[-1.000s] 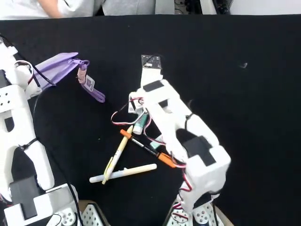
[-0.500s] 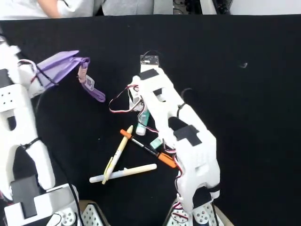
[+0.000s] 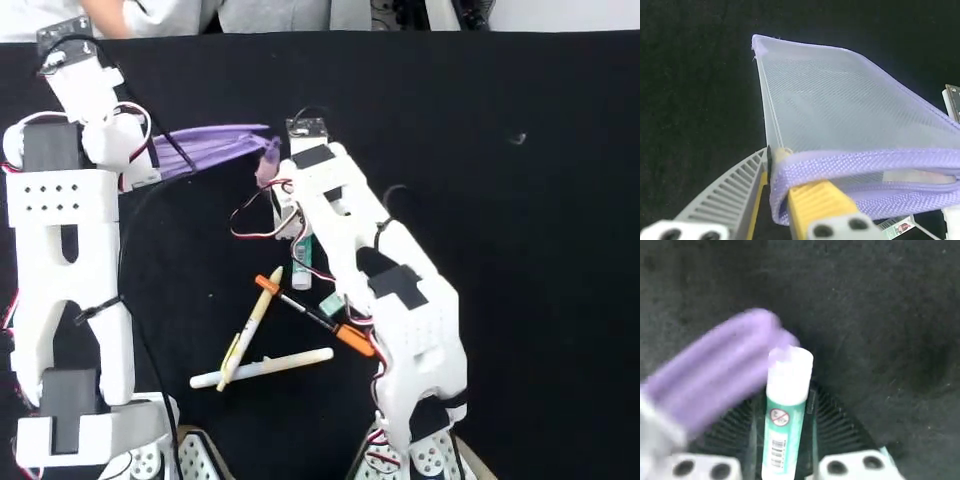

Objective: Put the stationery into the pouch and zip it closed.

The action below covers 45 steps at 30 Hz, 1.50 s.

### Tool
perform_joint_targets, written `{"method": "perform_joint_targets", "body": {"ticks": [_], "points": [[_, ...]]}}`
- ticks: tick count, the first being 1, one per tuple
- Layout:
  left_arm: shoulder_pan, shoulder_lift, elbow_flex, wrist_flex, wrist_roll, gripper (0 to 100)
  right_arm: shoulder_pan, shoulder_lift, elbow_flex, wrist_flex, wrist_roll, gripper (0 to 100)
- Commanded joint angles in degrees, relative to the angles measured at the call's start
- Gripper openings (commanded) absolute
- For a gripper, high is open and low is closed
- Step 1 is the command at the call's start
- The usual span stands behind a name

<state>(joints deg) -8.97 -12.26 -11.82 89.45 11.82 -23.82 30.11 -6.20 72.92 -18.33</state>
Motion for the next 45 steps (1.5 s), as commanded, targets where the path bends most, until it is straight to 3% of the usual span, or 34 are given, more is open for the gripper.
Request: {"method": "perform_joint_targets", "body": {"ticks": [1,7,13,20,29,40,45], "points": [[0.75,0.26,-2.51,0.09,0.7,3,4.4,-8.4,0.66,0.44,0.79,1.1],[0.92,5.89,-0.66,0.0,0.62,3,10.2,-20.0,5.05,-0.44,0.79,1.1],[1.1,9.32,-0.13,0.09,0.62,3,12.92,-34.77,15.87,-10.2,1.58,1.1],[1.19,9.05,0.92,-0.26,0.62,3,11.25,-52.09,30.99,-26.81,9.49,1.1],[1.27,9.05,0.75,-0.18,0.62,3,4.22,-67.21,41.19,-40.79,9.76,1.1],[5.49,9.05,-12.35,10.29,-1.49,3,3.96,-80.75,53.32,-53.8,9.76,1.1],[7.52,9.05,-13.49,10.9,-2.73,3,3.96,-86.99,58.15,-59.43,9.76,1.1]]}}
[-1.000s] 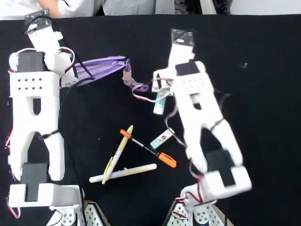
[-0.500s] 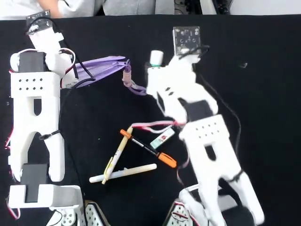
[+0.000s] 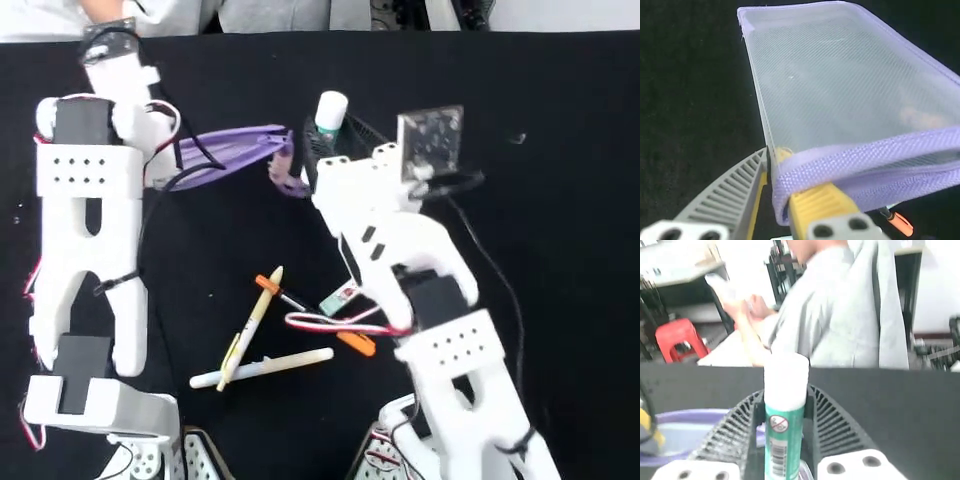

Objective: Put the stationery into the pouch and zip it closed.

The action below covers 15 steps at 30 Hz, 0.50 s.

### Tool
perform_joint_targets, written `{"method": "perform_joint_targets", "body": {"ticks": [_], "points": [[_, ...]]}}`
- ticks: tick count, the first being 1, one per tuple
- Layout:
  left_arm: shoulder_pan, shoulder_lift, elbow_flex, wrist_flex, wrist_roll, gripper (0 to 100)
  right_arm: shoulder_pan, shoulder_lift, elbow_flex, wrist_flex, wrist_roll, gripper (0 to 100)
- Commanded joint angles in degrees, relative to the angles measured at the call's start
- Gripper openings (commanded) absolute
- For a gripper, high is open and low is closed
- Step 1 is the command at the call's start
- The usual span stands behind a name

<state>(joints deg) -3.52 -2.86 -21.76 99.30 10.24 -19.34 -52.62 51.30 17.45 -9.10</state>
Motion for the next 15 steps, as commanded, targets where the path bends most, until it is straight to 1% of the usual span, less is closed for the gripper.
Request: {"method": "perform_joint_targets", "body": {"ticks": [1,7,12,15], "points": [[2.07,-0.35,-3.65,1.05,-1.14,3,-0.53,-5.05,1.27,-4.84,0.53,1.1],[2.07,-0.35,-3.74,1.05,-1.32,3,-0.7,-6.46,2.24,-11.52,0.44,1.1],[2.15,-0.35,-3.74,1.05,-1.32,3,-6.42,-5.49,2.77,-16.53,0.44,1.1],[2.15,-0.35,-3.38,1.05,-1.32,3,-9.85,-1.8,3.47,-21.19,0.53,1.1]]}}
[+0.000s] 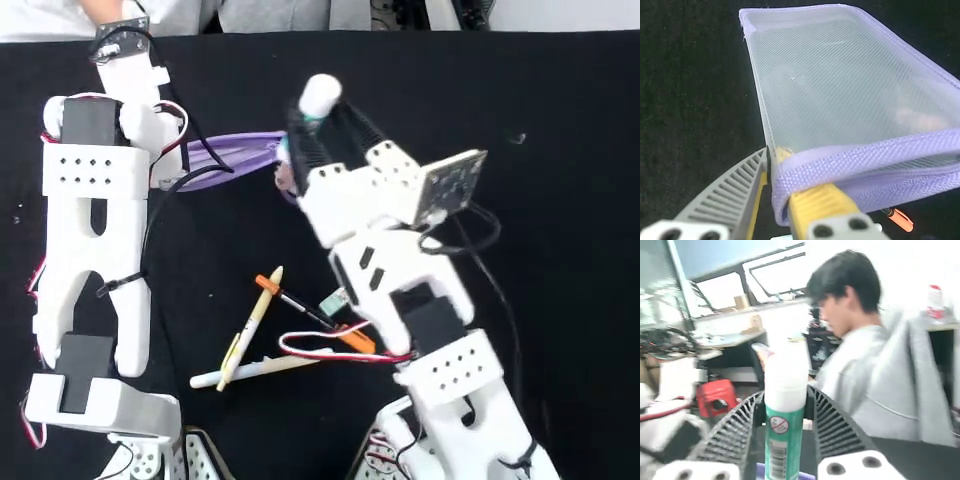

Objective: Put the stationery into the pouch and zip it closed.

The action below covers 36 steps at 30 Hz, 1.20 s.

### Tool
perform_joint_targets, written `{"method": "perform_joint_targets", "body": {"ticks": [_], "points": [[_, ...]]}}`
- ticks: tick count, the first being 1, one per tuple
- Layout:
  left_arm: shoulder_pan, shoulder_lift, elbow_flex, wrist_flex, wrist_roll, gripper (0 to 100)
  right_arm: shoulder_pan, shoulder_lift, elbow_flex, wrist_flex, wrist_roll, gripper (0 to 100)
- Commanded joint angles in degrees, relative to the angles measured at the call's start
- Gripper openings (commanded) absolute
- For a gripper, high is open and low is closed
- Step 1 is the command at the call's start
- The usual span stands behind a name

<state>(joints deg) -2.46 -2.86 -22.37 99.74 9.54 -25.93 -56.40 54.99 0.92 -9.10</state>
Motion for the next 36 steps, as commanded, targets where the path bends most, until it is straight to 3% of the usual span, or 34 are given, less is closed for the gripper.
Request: {"method": "perform_joint_targets", "body": {"ticks": [1,8,22,32,36], "points": [[1.1,-0.35,-2.68,0.62,-0.62,3,-3.78,3.82,-0.13,-6.59,0.53,1.1],[1.1,-0.26,-2.51,0.62,-0.62,3,-4.22,17.8,-0.22,-19.08,0.35,1.1],[0.92,0.09,-2.51,0.44,-0.26,3,-4.22,22.9,1.27,-21.01,0.26,1.1],[0.92,-0.26,-2.86,0.44,-0.18,3,-4.22,37.05,1.01,-34.02,0.53,1.2],[0.75,-0.18,-2.86,0.26,-0.18,3,-4.22,37.93,1.54,-33.67,0.26,10.8]]}}
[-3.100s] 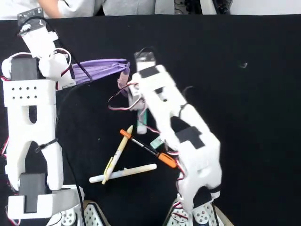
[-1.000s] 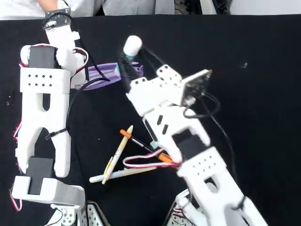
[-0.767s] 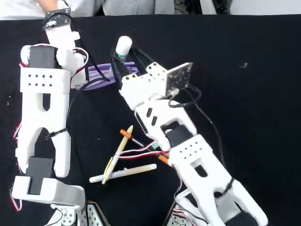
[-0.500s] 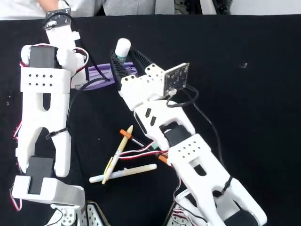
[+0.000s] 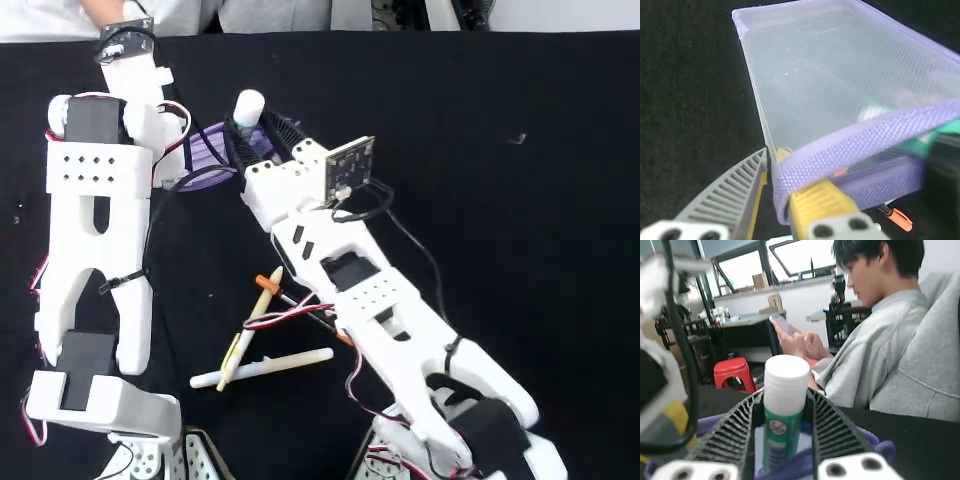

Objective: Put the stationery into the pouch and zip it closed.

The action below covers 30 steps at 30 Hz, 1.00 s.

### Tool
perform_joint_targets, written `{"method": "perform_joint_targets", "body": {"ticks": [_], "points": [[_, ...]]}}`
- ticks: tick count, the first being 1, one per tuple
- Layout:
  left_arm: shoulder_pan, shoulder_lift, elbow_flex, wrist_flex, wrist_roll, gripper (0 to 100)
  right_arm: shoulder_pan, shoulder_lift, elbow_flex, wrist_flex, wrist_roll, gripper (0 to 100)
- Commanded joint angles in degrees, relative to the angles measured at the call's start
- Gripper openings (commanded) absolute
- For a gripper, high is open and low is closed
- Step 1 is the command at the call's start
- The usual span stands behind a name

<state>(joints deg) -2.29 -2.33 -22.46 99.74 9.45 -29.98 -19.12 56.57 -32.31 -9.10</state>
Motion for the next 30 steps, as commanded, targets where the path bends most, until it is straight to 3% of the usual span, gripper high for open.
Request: {"method": "perform_joint_targets", "body": {"ticks": [1,5,13,25,30], "points": [[0.4,-0.62,-2.77,0.18,-0.09,3,-0.26,0.66,0.04,-0.44,0.18,14.8],[0.31,-0.44,-2.68,0.18,-0.09,3,-0.26,0.57,0.57,-0.44,0.35,24.8],[-0.84,-0.35,-2.86,0.09,-0.09,3,0.18,-6.2,1.8,4.48,0.44,25.1],[-11.82,-0.7,-2.95,-3.34,-0.09,3,7.03,-46.46,0.66,46.95,0.44,25.1],[-12.53,-0.53,-10.86,1.32,4.48,3,7.03,-55.34,-1.36,63.3,0.44,25.1]]}}
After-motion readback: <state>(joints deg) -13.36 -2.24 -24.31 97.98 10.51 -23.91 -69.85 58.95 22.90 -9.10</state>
